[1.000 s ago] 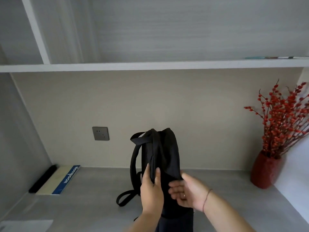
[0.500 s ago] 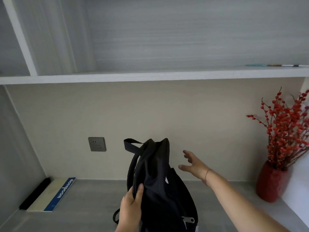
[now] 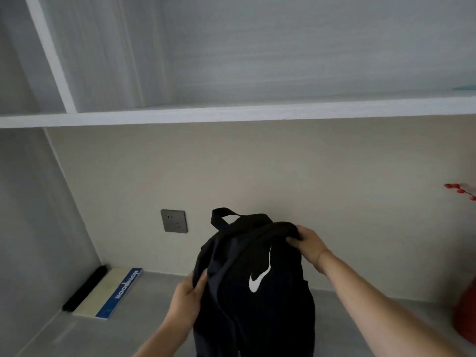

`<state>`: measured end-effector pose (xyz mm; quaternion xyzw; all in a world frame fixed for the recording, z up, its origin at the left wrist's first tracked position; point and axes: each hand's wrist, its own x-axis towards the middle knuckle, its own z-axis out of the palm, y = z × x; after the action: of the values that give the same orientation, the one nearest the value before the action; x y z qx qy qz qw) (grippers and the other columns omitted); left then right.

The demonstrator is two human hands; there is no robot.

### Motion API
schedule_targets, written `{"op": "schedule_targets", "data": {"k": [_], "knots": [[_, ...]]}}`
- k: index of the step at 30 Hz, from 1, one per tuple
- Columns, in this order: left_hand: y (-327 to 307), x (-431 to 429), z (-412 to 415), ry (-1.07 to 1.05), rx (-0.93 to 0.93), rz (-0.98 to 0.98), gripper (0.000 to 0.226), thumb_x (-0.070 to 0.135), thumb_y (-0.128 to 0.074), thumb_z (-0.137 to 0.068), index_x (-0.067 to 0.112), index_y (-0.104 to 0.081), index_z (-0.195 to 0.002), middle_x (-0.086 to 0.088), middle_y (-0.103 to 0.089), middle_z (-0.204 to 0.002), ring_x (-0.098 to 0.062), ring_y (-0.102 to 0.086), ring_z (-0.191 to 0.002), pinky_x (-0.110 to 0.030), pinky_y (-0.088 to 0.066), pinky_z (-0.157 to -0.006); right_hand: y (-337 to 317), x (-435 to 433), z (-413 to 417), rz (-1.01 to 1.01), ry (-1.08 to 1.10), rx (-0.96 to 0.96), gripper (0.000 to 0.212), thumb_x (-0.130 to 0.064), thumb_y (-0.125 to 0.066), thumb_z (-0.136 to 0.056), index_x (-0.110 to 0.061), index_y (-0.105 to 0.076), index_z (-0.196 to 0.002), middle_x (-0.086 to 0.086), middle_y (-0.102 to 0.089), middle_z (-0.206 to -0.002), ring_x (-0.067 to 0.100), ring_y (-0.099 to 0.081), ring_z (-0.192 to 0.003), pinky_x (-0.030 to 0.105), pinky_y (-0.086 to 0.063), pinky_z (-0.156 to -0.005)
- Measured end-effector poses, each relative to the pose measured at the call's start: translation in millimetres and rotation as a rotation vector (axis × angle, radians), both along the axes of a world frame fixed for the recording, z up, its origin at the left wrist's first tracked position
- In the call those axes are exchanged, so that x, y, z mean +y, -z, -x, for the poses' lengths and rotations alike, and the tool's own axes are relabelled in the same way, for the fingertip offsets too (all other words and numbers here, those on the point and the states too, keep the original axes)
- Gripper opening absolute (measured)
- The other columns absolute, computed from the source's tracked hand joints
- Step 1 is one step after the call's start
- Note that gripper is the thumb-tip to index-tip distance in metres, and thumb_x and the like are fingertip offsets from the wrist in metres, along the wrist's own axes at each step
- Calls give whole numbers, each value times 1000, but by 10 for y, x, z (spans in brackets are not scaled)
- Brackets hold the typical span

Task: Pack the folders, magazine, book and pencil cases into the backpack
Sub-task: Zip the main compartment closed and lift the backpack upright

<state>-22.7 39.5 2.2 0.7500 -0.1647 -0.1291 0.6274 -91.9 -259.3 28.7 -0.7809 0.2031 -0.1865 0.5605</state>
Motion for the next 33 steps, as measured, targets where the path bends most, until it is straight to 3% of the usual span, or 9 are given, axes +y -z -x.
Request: {"op": "schedule_targets", "data": {"k": [4,6,8,13,16,19,24,27,33], "knots": [[-158,-60,-322,-3,-5,-5,18,36,-50,-96,34,-67,-89,11,-75,-86,-6,-67,-86,-21,-49,-69,-6,11,171,87,133,-5,6,-13,-60,-89,-13,-63,-94,6,-67,-94,23,-62,-91,30,-47,-75],[-257,-112,-451,-57,-4,6,15,35,-54,-94,31,-67,-88,5,-73,-90,-9,-65,-84,-22,-48,-66,-21,28,254,107,226,-14,10,-15,-63,-88,-9,-65,-96,7,-66,-93,22,-61,-88,29,-47,-78],[-330,-140,-489,-112,9,20,15,33,-55,-94,23,-66,-97,-4,-71,-104,-15,-64,-89,-27,-49,-77,-4,85,377,118,300,-2,16,-17,-64,-87,-6,-67,-98,7,-66,-93,22,-61,-86,34,-49,-83],[-167,-32,148,-154,-79,69,66,64,-34,-89,23,-34,-140,4,-43,-140,-14,-39,-131,-32,-27,-112,91,282,650,105,476,46,18,-22,-63,-86,-4,-65,-86,8,-63,-80,26,-58,-77,37,-50,-74],[202,197,747,-123,-116,36,89,74,-44,-78,28,-13,-149,8,-19,-155,-7,-18,-142,-30,-17,-117,178,462,797,78,566,111,25,-20,-61,-84,-6,-54,-64,7,-50,-60,27,-48,-63,32,-36,-56],[477,365,1142,-98,-170,-17,108,74,-51,-73,22,3,-151,4,0,-159,-10,-3,-146,-39,-11,-121,263,665,971,-20,637,130,29,-17,-59,-81,-9,-49,-56,7,-48,-56,25,-45,-58,29,-33,-54],[758,572,1543,138,-463,-143,139,80,-64,-54,23,22,-147,7,15,-159,-10,8,-146,-43,-8,-118,341,826,1225,-177,714,56,38,-4,-49,-70,-20,-23,-47,1,-25,-51,18,-21,-56,29,-20,-51],[871,597,1593,123,-581,-265,134,71,-69,-59,29,25,-145,5,13,-159,-13,2,-147,-44,-17,-118,309,887,1320,-179,741,42,38,-2,-46,-69,-20,-20,-47,0,-22,-50,18,-18,-56,27,-15,-50],[726,487,1204,32,-539,-210,94,35,-61,-86,47,13,-144,6,-12,-159,-22,-28,-141,-36,-39,-106,247,853,1495,-90,802,66,42,-8,-54,-77,-17,-26,-47,3,-26,-49,22,-22,-53,30,-18,-50]]}}
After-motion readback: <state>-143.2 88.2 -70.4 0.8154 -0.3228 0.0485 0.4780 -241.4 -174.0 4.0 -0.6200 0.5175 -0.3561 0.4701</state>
